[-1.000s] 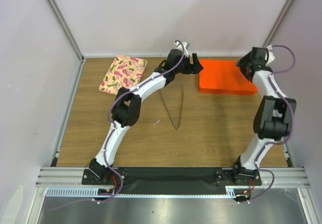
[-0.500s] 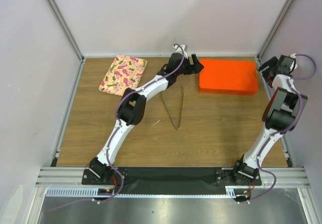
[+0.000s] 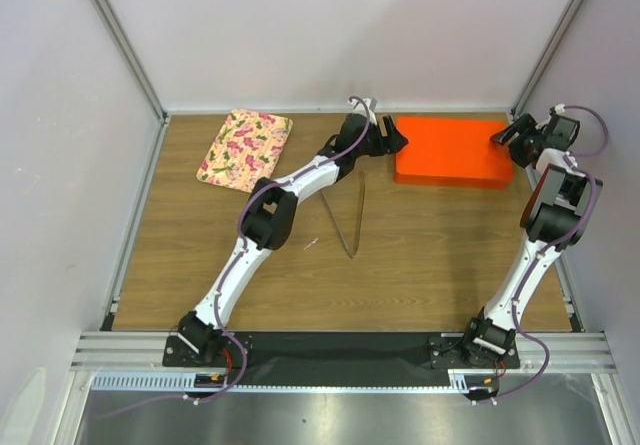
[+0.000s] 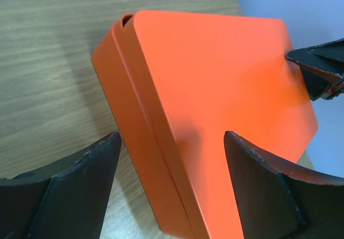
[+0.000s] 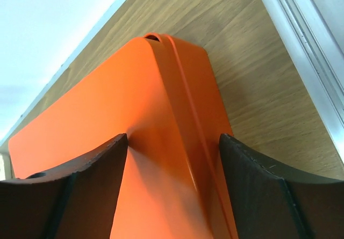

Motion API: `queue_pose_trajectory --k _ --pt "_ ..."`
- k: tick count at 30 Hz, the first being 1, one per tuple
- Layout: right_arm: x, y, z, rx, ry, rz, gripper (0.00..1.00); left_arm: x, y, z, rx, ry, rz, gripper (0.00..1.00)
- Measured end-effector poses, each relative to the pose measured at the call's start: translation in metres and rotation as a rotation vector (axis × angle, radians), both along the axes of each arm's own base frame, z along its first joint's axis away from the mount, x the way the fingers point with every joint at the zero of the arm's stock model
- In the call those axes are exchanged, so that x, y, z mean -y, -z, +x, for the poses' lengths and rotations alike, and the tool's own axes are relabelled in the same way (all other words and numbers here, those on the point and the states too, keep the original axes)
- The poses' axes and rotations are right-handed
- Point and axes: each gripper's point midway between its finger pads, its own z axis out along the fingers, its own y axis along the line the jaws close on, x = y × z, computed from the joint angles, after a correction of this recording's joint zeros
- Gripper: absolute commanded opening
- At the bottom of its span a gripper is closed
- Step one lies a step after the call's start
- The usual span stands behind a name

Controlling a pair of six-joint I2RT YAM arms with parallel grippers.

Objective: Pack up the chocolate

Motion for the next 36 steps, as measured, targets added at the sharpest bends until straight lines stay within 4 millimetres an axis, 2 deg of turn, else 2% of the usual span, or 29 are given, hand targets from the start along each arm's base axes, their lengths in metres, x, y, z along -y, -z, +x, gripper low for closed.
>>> queue_pose_trajectory --k 13,17,26,29,36 --pt "-0.008 0.000 -0.007 0.030 -0.090 0.042 0.71 0.012 0.001 -0.013 -0.041 0.041 -0.033 0.77" --pt "-0.008 0.000 -0.007 0.035 -0.101 0.044 0.71 0.011 0.003 -0.012 -0.049 0.034 -0.041 0.72" --pt "-0.008 0.002 -0.010 0.040 -0.115 0.053 0.68 0.010 0.009 -0.013 -0.061 0.030 -0.033 0.68" --pt "-0.010 0.002 -0.015 0.039 -0.119 0.057 0.68 0.008 0.021 -0.020 -0.090 0.034 -0.020 0.66" --pt "-0.017 0.002 -0.037 0.013 -0.117 0.070 0.68 0.002 0.019 -0.045 -0.127 0.048 0.019 0.65"
